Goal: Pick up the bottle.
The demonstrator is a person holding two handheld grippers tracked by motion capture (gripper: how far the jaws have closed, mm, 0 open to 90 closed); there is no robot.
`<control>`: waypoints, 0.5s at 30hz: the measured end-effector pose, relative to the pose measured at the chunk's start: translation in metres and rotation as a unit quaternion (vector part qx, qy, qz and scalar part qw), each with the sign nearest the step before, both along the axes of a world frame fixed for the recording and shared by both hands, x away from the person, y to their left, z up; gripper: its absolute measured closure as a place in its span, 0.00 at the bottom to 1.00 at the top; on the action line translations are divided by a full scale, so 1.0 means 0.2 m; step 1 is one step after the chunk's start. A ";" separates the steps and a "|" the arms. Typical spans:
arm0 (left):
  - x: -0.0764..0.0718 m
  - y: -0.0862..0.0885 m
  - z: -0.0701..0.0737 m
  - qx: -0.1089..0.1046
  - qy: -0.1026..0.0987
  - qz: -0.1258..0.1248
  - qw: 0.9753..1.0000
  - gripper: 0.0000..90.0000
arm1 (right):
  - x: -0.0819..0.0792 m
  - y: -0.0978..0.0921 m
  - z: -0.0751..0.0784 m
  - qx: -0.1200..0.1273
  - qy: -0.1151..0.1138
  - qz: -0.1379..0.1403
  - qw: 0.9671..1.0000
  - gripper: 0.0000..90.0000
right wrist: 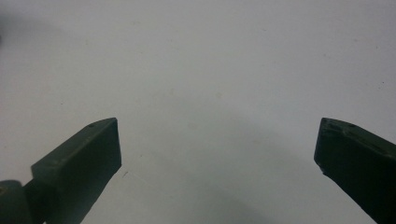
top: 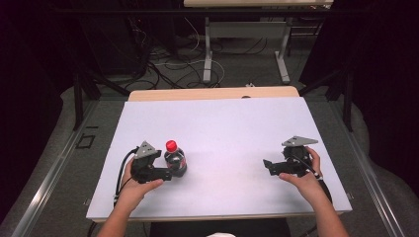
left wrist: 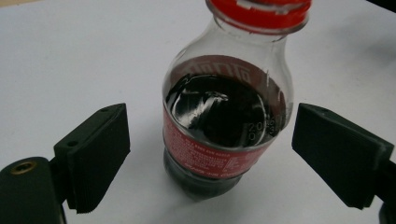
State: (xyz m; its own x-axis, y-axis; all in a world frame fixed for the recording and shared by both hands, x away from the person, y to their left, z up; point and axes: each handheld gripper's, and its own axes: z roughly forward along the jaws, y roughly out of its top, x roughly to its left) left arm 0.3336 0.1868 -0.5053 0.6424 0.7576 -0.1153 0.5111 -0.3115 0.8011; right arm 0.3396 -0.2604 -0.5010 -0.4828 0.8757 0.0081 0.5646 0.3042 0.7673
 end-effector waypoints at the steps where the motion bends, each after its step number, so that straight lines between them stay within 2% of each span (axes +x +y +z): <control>1: 0.00 0.00 0.00 0.000 0.000 0.000 1.000 0.15 | 0.00 0.00 0.00 0.000 0.000 0.000 1.000 0.00; 7: 0.03 -0.04 -0.05 0.003 -0.002 -0.003 1.000 0.17 | 0.00 0.00 -0.01 0.000 0.000 -0.001 1.000 0.00; 15: 0.04 -0.07 -0.08 0.005 -0.005 -0.003 1.000 0.20 | 0.00 0.01 -0.01 -0.002 -0.001 0.000 1.000 0.01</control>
State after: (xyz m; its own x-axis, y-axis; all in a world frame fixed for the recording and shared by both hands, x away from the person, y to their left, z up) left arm 0.3415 0.1732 -0.5219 0.6474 0.7552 -0.1024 0.5021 -0.3216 0.8028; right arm 0.3402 -0.2591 -0.5036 -0.4821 0.8761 0.0035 0.5630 0.3067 0.7674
